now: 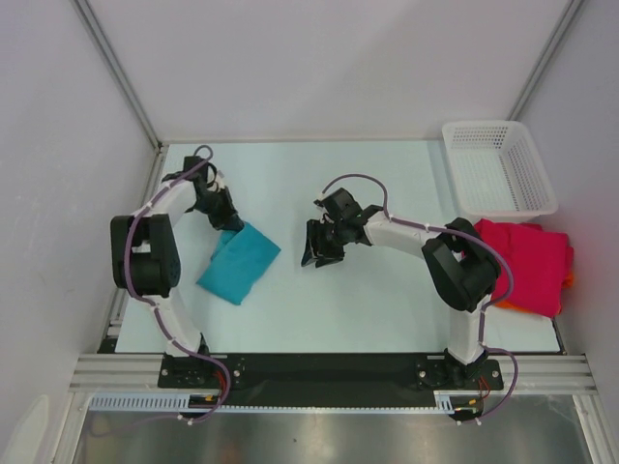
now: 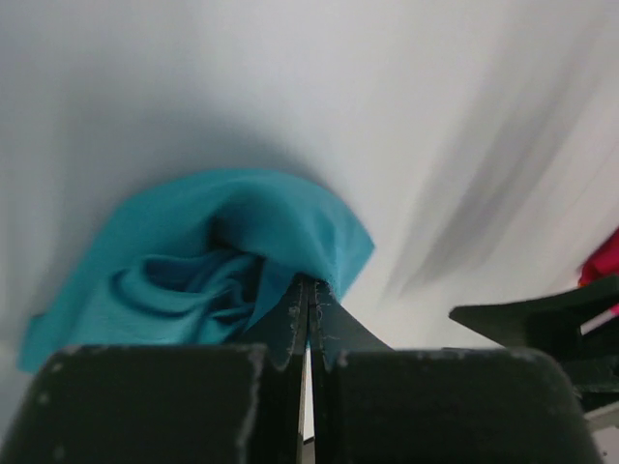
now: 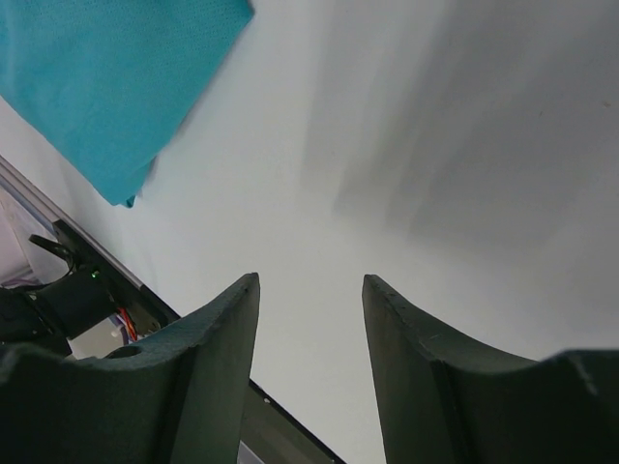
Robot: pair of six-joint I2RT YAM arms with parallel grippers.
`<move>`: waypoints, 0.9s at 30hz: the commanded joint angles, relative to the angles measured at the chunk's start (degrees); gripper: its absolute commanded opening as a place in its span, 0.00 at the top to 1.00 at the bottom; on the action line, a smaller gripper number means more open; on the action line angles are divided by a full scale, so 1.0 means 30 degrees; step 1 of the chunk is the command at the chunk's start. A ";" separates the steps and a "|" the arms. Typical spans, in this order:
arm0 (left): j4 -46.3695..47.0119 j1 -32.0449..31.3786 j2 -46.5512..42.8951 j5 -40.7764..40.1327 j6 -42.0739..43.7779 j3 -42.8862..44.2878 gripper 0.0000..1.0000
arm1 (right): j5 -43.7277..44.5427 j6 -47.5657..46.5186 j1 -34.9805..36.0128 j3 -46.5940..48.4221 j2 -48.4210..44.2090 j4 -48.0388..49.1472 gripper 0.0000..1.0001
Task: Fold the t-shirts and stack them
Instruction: Flatten out the tshirt
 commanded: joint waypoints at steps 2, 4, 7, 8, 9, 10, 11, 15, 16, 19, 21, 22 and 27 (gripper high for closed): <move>0.0581 -0.2382 -0.1542 0.1664 -0.0694 0.1012 1.00 | -0.0403 0.0041 -0.0064 -0.0121 -0.0732 0.0444 0.48; 0.0698 -0.2765 -0.1834 0.2074 -0.0987 0.1158 1.00 | -0.0374 -0.0018 -0.0064 -0.0209 -0.0791 0.0415 0.48; 0.0669 -0.3117 -0.2478 0.2631 -0.1251 0.1334 1.00 | -0.0344 0.0011 -0.0123 -0.0238 -0.0762 0.0386 0.48; 0.0669 -0.3177 -0.2712 0.2719 -0.1339 0.1277 1.00 | -0.0344 0.0011 -0.0123 -0.0239 -0.0733 0.0386 0.48; 0.0698 -0.3264 -0.3207 0.2923 -0.1456 0.1189 1.00 | -0.0315 0.0040 -0.0152 -0.0210 -0.0674 0.0386 0.48; 0.0698 -0.3439 -0.3502 0.3012 -0.1515 0.1072 1.00 | -0.0286 0.0070 -0.0181 -0.0209 -0.0616 0.0386 0.49; 0.0698 -0.3528 -0.3795 0.3129 -0.1544 0.0723 1.00 | -0.0286 0.0099 -0.0152 -0.0209 -0.0615 0.0415 0.49; 0.0844 -0.3909 -0.6134 0.4096 -0.1692 -0.0626 1.00 | -0.0256 0.0187 -0.0181 -0.0151 -0.0469 0.0415 0.49; 0.0873 -0.3939 -0.6490 0.3865 -0.1662 -0.0889 1.00 | -0.0285 0.0129 -0.0181 -0.0151 -0.0411 0.0444 0.49; 0.0349 -0.3881 -0.7109 0.1967 -0.1078 -0.1419 1.00 | -0.0315 0.0304 -0.0181 0.0054 -0.0235 0.0502 0.48; -0.0821 -0.3822 -0.6644 -0.0872 -0.0434 -0.1128 1.00 | -0.0344 0.0334 -0.0181 0.0229 -0.0263 0.0357 0.48; -0.1232 -0.3764 -0.6408 -0.1899 -0.0257 -0.0952 0.99 | -0.0228 0.0305 -0.0152 0.0259 -0.0322 0.0269 0.47; -0.2583 -0.3295 -0.4477 -0.5628 0.0213 0.0045 0.84 | 0.0299 -0.0105 -0.0240 -0.0003 -0.1171 -0.0405 0.46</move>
